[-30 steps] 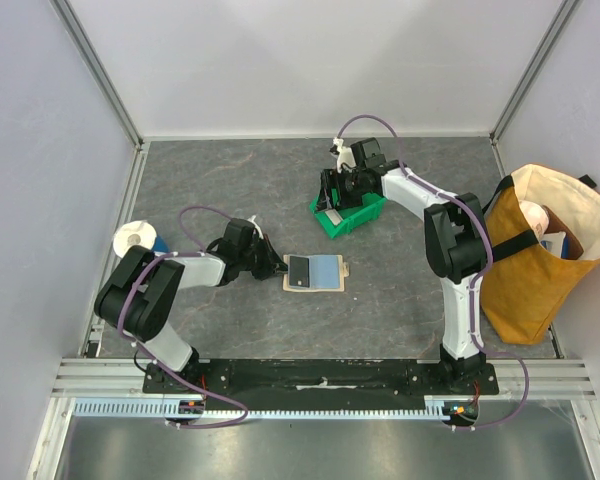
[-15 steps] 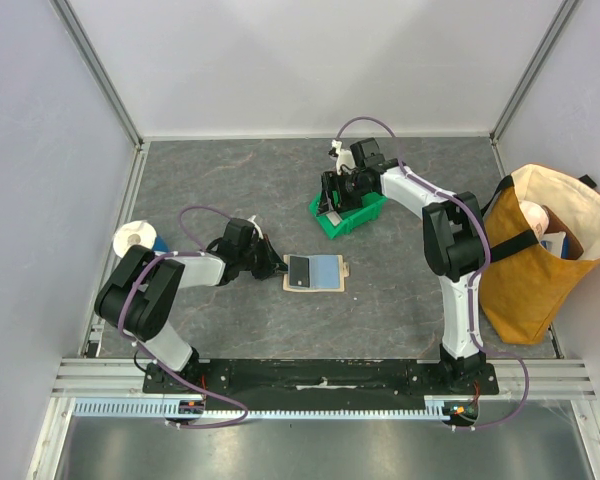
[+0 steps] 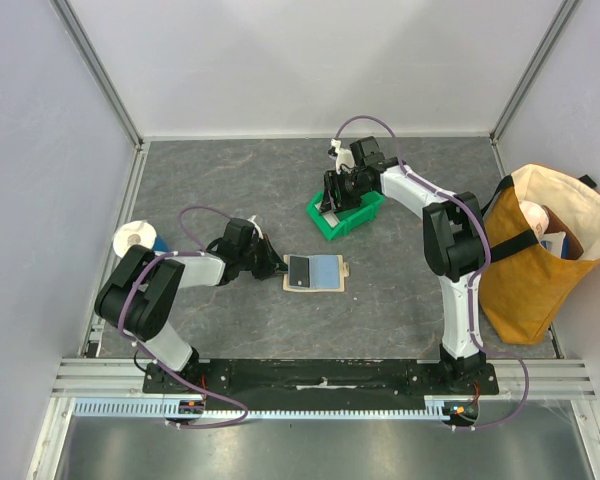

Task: Put the credit cards into the card holder
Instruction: Pick up the credit card from the storage box.

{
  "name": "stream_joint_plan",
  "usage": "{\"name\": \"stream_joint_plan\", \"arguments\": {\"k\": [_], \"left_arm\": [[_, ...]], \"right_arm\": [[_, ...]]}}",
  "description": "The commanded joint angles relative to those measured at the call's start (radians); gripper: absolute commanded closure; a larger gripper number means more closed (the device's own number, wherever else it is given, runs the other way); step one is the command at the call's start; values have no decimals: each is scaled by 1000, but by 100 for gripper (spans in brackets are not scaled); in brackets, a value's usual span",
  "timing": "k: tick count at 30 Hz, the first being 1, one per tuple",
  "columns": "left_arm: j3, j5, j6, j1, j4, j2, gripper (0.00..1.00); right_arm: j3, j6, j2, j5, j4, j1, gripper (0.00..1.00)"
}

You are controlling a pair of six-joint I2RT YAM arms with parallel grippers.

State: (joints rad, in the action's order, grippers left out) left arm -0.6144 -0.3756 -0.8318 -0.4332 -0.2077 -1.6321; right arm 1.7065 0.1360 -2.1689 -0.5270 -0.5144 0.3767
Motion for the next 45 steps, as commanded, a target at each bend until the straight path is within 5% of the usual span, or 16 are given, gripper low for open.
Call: {"name": "stream_joint_plan", "arguments": {"k": [1, 45], "left_arm": [[-2, 10, 39, 4, 37, -29, 98], [-1, -2, 36, 4, 24, -49, 98]], "right_arm": [[33, -12, 41, -7, -18, 5, 48], [38, 7, 87, 27, -9, -9, 93]]}}
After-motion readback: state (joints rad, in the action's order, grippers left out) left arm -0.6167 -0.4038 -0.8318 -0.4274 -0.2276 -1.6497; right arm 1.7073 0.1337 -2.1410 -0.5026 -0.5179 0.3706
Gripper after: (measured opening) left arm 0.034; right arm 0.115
